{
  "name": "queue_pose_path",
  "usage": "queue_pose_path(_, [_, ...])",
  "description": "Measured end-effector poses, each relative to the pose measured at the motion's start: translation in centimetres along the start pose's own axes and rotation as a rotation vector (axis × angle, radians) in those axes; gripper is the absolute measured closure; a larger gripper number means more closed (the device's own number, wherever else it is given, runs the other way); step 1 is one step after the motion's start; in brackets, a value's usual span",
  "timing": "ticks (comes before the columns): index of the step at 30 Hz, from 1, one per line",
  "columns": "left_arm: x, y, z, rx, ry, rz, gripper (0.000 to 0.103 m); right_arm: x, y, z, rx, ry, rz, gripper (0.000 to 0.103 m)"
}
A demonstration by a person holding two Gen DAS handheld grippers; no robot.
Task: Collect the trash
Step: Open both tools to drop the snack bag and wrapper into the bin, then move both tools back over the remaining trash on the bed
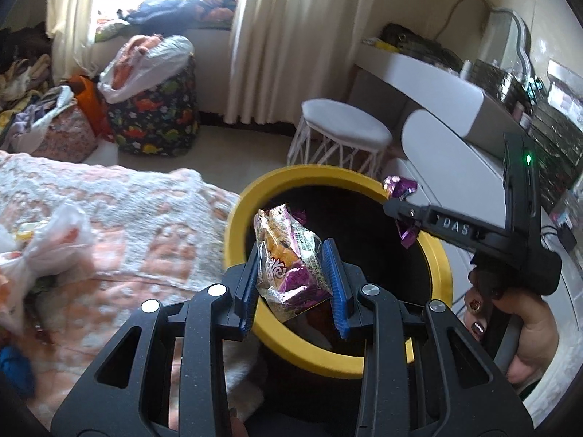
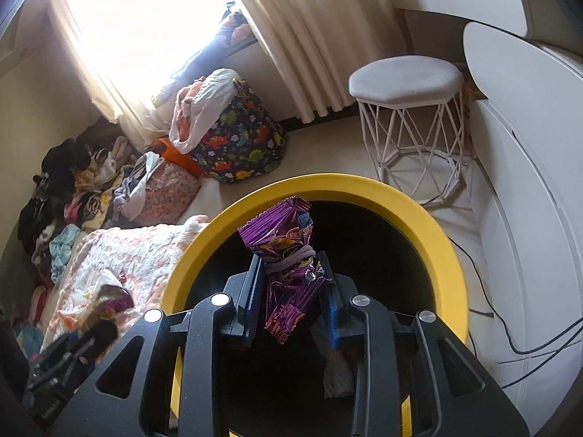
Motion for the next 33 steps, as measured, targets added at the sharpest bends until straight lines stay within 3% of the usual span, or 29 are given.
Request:
queue_pose_path(7, [2.1,-1.4,-1.1,0.026,0.054,-0.043,0.075,0.4,-0.8,-0.1,0.030,0.009,-0.006,0.072])
queue_pose_path(9, [2.2,-1.5,-1.1,0.037,0.050,-0.047,0.063,0.4,-1.0,-0.1,0.038,0.010,-0.007,0.064])
queue_pose_path(11, [2.1,-1.3,-0.9,0.041,0.037,-0.036,0.040,0.4,-1.1,0.0,0.044,0.005,-0.012,0.053])
queue_pose_path(13, [1.8,-1.0,-0.8,0.045,0.024,-0.025,0.032,0.4,-1.2,0.1,0.046,-0.001,-0.015,0.051])
queue_pose_path(14, [1.6,-0.7,-0.8,0.048,0.015,-0.010,0.021,0.4,-1.2,0.1,0.046,-0.003,-0.018,0.048])
queue_pose_path(16, [0.9,0.0,-0.5,0.039,-0.003,0.017,0.012,0.3,-1.2,0.1,0.042,-0.009,-0.019,0.045])
queue_pose_path(25, [-1.8,3.4,0.4,-0.021,-0.069,0.107,0.011,-0.1,0.7,0.6,-0.002,-0.049,-0.002,0.035])
queue_pose_path(33, [-4.5,7.3,0.9,-0.080,-0.109,0.182,0.011,-0.3,4.5,0.2,-0.061,-0.058,0.055,0.035])
Point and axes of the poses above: each gripper's, at about its wrist camera, not at the fingertips, and x roughly the way its jaws point, y to its left, z to its top, the point moved 9 cm from there along x, roughly the way its jaws point, and after that the axes turned 12 degrees about -y, right-handed, at the moved point
